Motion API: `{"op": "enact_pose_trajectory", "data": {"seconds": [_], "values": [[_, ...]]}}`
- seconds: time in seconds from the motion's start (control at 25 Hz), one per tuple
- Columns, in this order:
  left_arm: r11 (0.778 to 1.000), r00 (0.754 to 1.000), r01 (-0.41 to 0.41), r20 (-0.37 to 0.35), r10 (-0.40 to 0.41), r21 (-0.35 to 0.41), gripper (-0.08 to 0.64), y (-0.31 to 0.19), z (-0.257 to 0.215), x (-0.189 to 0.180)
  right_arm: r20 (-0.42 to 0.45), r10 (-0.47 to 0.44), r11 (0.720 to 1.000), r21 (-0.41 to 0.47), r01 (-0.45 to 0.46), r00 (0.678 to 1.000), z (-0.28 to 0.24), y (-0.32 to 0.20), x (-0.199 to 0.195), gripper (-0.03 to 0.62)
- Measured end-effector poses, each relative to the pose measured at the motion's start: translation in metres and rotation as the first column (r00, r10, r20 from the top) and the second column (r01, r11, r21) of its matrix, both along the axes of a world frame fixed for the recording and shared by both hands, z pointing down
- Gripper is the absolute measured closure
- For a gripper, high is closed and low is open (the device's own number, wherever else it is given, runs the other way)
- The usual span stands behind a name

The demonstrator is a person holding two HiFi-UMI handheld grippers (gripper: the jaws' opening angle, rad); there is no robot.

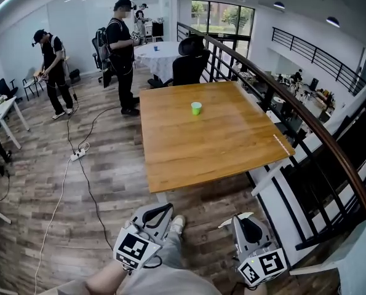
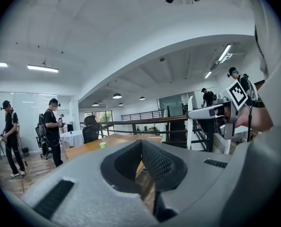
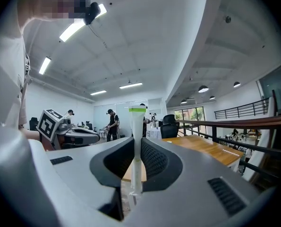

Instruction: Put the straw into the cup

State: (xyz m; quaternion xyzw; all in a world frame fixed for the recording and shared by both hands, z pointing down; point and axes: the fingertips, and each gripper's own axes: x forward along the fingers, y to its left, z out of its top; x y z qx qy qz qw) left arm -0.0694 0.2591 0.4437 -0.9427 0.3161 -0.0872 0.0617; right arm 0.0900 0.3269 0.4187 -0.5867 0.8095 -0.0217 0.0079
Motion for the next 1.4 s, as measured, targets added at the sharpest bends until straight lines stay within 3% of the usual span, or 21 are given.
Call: {"op": "enact_pose_trajectory", "data": {"seconds": [0.6,0.96,1.24,1.4], "values": [[0.992,0.999,-0.030,0.031,0.034,-0.119,0.546,-0.177,0.025,0.039,0.039,-0.017,0.998,-0.067,0.019,0.999,0.020,-0.184,0.024,0.543],[0.992,0.997,-0.053,0.041,0.058,-0.113,0.546,-0.303,0.002,0.070,0.061,-0.028,0.991,-0.129,0.036,0.998,0.009,-0.309,0.038,0.543],[0.989,0.997,-0.069,0.019,0.072,-0.132,0.546,-0.390,-0.007,0.078,0.049,-0.030,0.988,-0.151,0.037,0.998,-0.002,-0.404,0.040,0.543],[0.985,0.996,-0.083,0.023,0.087,-0.150,0.546,-0.433,-0.011,0.079,-0.016,-0.050,0.988,-0.150,0.047,0.999,-0.013,-0.457,0.036,0.543]]}}
